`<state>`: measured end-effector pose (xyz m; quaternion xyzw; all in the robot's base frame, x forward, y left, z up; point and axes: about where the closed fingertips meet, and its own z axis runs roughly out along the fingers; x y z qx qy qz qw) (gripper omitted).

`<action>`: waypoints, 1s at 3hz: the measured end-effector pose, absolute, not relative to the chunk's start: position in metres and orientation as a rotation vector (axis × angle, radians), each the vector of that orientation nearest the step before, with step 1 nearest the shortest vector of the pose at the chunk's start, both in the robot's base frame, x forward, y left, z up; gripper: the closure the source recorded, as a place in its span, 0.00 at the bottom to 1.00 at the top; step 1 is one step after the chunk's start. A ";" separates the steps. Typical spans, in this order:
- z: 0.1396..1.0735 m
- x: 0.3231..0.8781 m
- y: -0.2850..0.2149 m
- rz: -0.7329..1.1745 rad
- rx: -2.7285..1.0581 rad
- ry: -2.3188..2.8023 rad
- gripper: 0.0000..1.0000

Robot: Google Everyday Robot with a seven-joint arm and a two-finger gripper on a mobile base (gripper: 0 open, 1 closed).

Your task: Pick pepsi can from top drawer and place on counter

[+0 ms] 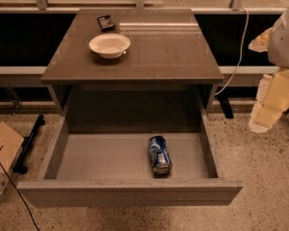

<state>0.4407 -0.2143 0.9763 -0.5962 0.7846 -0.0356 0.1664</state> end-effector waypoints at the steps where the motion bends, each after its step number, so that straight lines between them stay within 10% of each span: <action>1: 0.962 0.452 -0.205 -0.046 -1.601 2.272 0.00; 3: 0.901 0.490 -0.176 0.179 -1.269 2.411 0.00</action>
Offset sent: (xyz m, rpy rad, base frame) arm 0.0585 0.0390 -0.0801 0.3065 0.0764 -0.3366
